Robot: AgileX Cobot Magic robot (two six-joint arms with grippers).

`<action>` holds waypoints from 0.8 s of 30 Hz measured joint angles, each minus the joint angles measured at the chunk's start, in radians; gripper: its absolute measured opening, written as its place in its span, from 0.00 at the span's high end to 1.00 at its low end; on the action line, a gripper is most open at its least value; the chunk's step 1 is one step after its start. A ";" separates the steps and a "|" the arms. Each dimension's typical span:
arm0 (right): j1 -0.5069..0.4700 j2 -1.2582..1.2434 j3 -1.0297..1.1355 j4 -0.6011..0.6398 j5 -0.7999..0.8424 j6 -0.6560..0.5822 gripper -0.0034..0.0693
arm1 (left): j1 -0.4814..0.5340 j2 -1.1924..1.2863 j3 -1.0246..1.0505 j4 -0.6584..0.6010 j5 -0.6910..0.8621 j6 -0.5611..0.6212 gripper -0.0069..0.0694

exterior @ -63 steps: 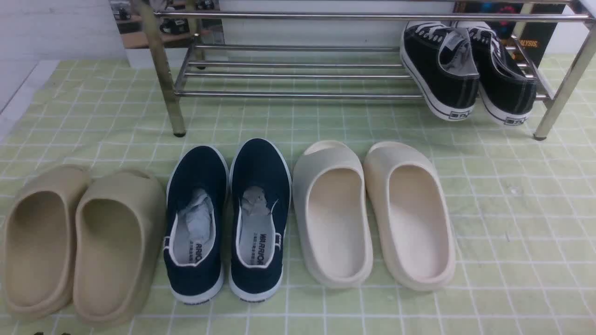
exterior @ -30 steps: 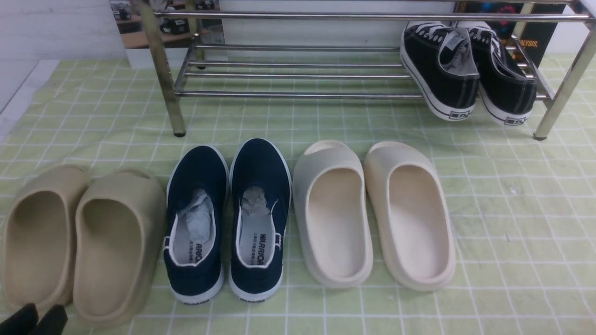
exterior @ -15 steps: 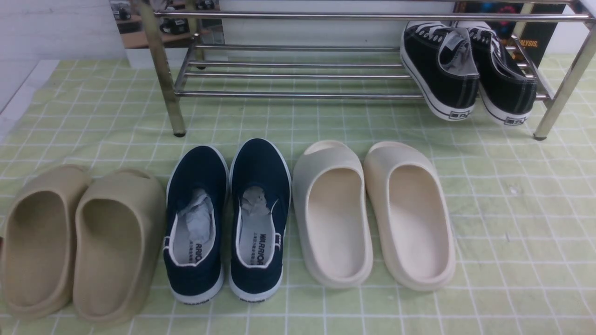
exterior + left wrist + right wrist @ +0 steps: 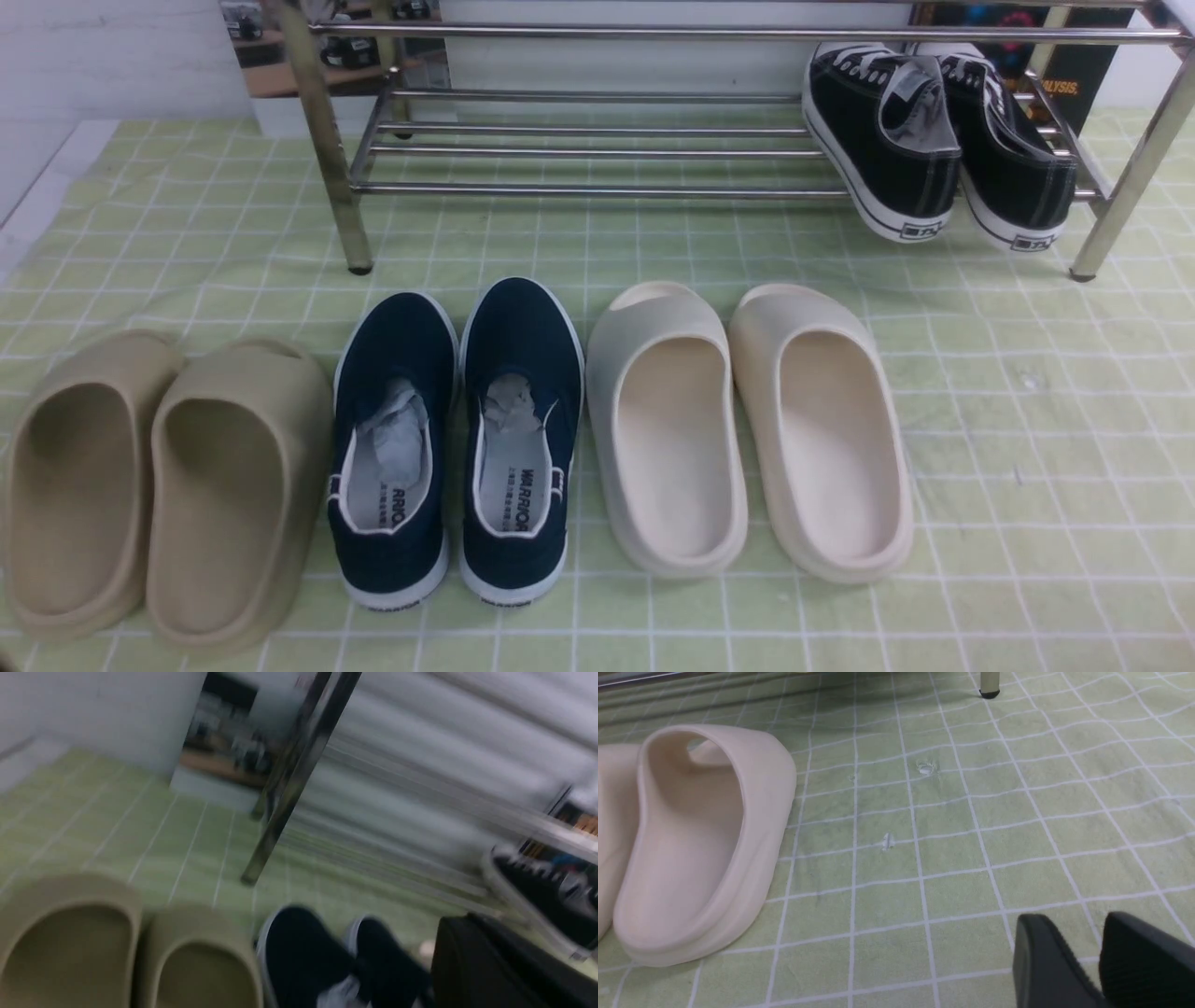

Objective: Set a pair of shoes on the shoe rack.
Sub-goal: Use the left arm to grab the shoe closest to it

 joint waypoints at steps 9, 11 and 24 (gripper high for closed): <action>0.000 0.000 0.000 -0.001 0.000 0.000 0.65 | 0.000 0.430 -0.148 -0.190 0.142 0.060 0.93; 0.000 0.000 0.000 0.000 0.000 0.000 0.65 | 0.000 0.536 -0.224 -0.225 0.210 0.136 0.93; 0.000 0.000 0.000 0.000 0.000 0.000 0.63 | -0.101 1.073 -0.523 -0.196 0.397 0.225 0.87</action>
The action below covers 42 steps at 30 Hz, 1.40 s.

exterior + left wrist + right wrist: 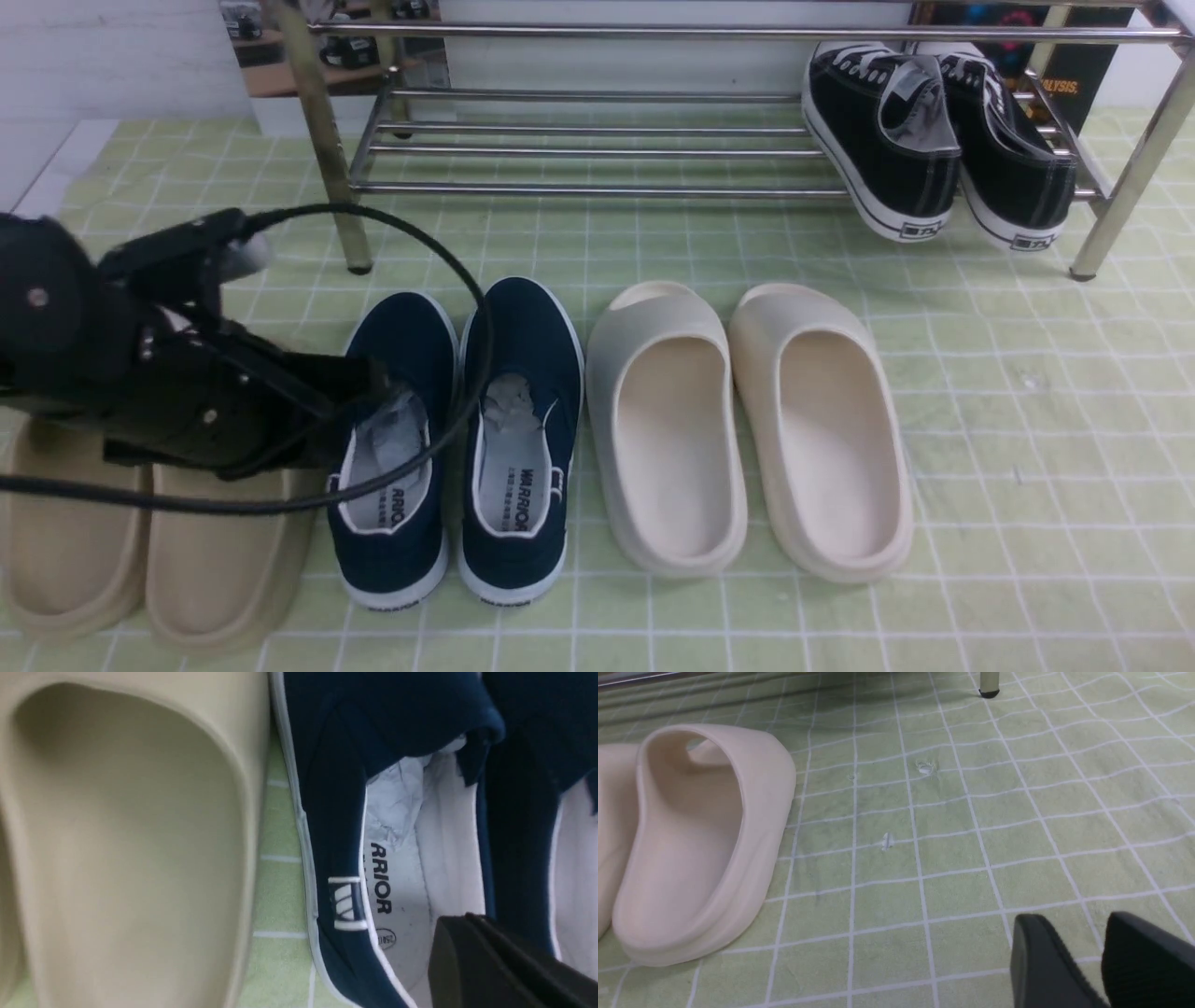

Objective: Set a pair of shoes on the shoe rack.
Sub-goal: Use the left arm to grab the shoe closest to it, then use the left arm to put a shoe into the shoe rack

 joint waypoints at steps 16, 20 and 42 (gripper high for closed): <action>0.000 0.000 0.000 0.000 0.000 0.000 0.63 | -0.016 0.289 -0.046 0.155 -0.165 -0.098 0.90; 0.000 0.000 0.000 0.000 0.000 0.000 0.63 | -0.016 0.276 -0.082 0.161 -0.113 -0.102 0.89; 0.000 0.000 0.000 0.000 0.000 0.000 0.62 | -0.019 0.713 -1.063 0.152 0.308 -0.067 0.89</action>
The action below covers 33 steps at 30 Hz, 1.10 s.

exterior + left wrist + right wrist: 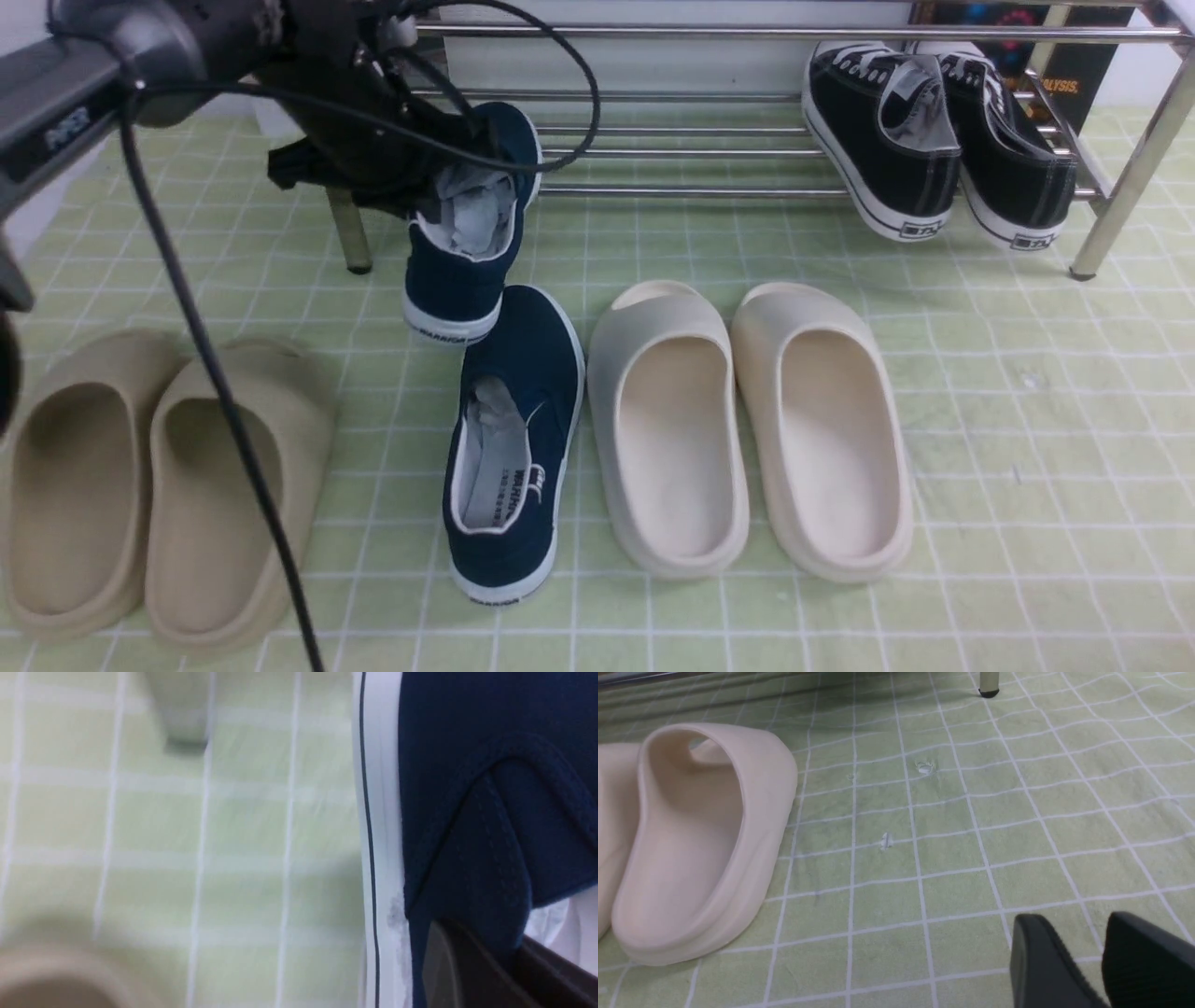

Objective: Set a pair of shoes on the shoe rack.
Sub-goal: Use the left arm to put a shoe into the shoe rack

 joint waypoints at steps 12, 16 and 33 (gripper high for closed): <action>0.000 0.000 0.000 0.000 0.000 0.000 0.62 | 0.000 0.235 -0.309 -0.017 -0.101 -0.022 0.89; 0.000 0.000 0.000 0.000 0.000 0.000 0.62 | 0.000 0.245 -0.311 -0.007 -0.181 -0.022 0.88; 0.000 0.000 0.000 0.000 0.000 0.000 0.62 | 0.000 0.160 -0.319 0.026 -0.065 -0.077 0.41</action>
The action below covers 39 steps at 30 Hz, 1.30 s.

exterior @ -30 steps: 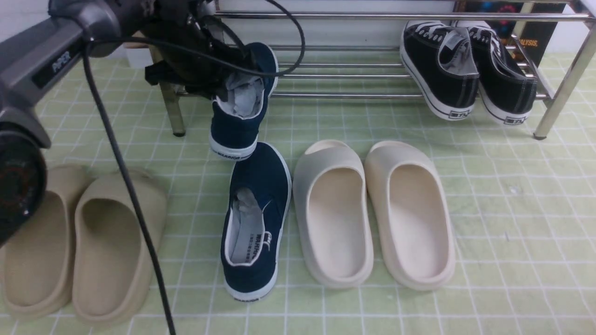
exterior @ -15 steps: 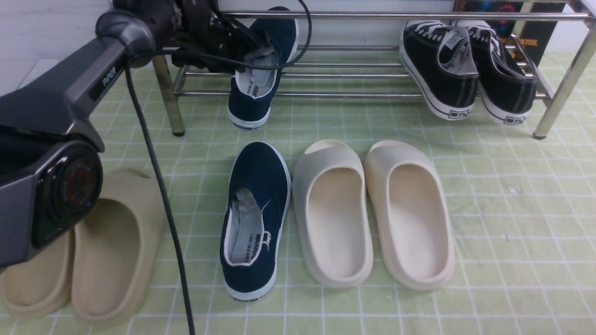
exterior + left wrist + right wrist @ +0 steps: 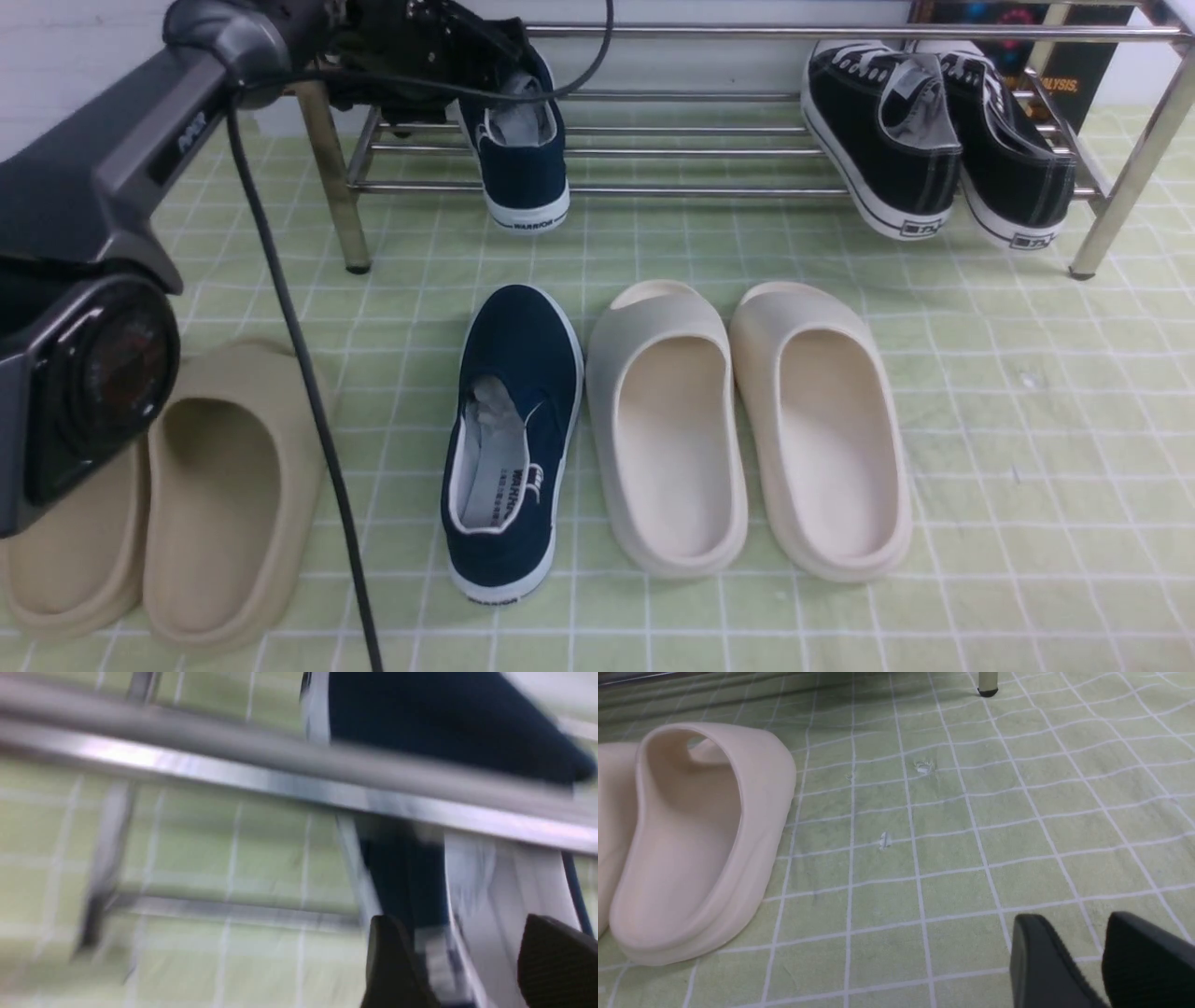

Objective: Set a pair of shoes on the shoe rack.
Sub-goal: Use the left arm to put a shoe into the shoe rack

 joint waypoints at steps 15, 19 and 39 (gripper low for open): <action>0.000 0.000 0.000 0.000 0.000 0.000 0.62 | -0.044 -0.103 0.043 -0.276 0.369 0.242 0.77; 0.000 0.000 0.000 0.000 0.000 0.000 0.62 | -0.114 -0.045 0.051 -0.301 0.259 0.250 0.93; 0.000 0.000 0.000 0.000 0.000 0.000 0.62 | -0.167 0.032 0.038 0.158 0.128 -0.010 0.93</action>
